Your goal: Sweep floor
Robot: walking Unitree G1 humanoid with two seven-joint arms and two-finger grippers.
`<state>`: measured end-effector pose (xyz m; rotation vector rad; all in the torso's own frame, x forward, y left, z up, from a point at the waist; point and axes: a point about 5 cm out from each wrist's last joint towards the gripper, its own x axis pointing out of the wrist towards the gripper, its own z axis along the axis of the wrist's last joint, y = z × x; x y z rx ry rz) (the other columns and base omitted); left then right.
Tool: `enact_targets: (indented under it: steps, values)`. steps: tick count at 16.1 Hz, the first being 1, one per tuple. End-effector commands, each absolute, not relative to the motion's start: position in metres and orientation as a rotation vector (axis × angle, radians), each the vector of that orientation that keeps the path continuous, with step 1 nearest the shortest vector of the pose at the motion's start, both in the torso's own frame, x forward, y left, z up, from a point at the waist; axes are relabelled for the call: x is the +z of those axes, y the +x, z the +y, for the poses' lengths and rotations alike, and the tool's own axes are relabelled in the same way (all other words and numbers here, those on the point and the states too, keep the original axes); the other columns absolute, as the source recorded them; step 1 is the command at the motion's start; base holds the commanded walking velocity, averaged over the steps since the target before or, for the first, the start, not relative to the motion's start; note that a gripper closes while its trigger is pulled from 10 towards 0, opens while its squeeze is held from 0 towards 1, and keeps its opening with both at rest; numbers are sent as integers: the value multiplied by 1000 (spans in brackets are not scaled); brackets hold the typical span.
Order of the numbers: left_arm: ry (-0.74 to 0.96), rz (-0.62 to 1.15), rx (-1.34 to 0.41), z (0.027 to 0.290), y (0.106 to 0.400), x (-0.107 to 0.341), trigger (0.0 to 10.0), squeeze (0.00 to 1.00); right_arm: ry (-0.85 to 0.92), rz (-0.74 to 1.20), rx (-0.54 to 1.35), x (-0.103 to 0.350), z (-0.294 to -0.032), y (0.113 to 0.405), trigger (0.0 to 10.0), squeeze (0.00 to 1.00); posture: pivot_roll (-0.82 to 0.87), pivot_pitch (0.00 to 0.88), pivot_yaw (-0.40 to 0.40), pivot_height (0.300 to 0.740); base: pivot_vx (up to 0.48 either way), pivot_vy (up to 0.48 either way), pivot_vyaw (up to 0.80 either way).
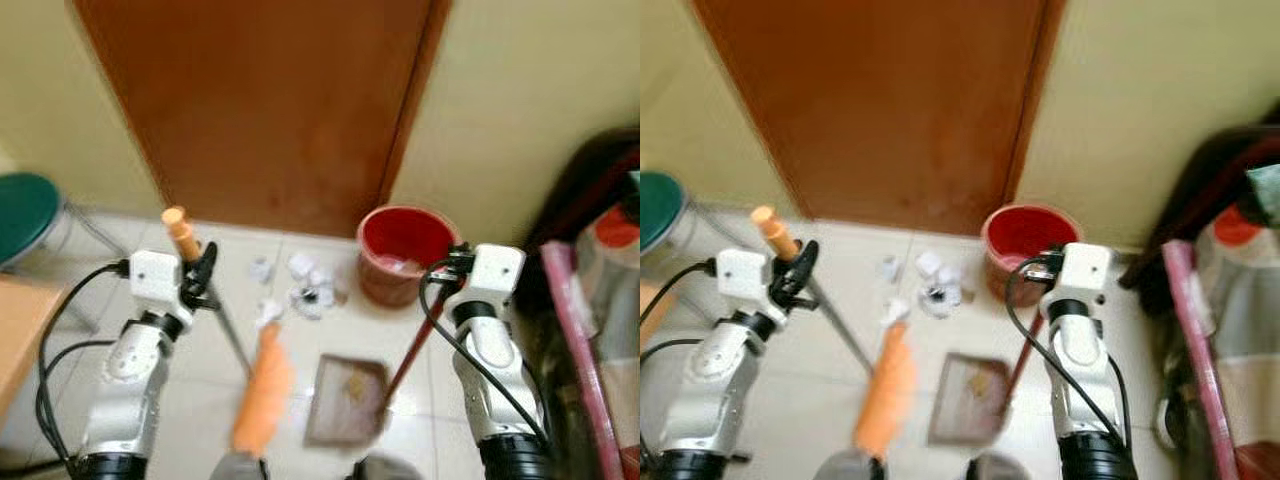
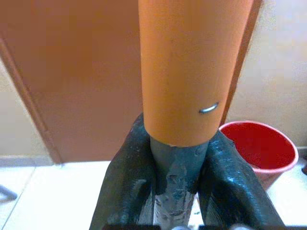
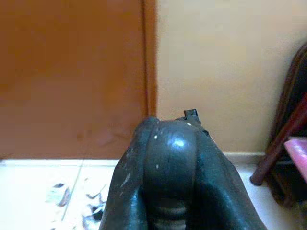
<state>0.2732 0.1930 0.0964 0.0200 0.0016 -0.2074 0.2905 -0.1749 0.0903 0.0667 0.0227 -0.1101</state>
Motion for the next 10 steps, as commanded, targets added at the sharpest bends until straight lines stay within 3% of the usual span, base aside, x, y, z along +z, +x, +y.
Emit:
enact_targets:
  steps: [1,2,8,10]
  values:
    - [22,18,-241,184,274,93,10000,0,77,-1,-133,96,-182,290,10000,0,12,83,-23,740,379,0,0]
    - [21,17,-242,184,274,93,10000,0,77,-1,-132,96,-182,291,10000,0,11,86,-23,740,375,0,0]
    - [11,37,-252,180,272,88,10000,0,85,19,-147,94,-187,287,10000,0,-1,88,-31,740,0,0,0]
    - [48,47,-276,177,276,88,10000,0,70,25,-156,95,-190,288,10000,0,-11,99,-43,740,0,0,-619]
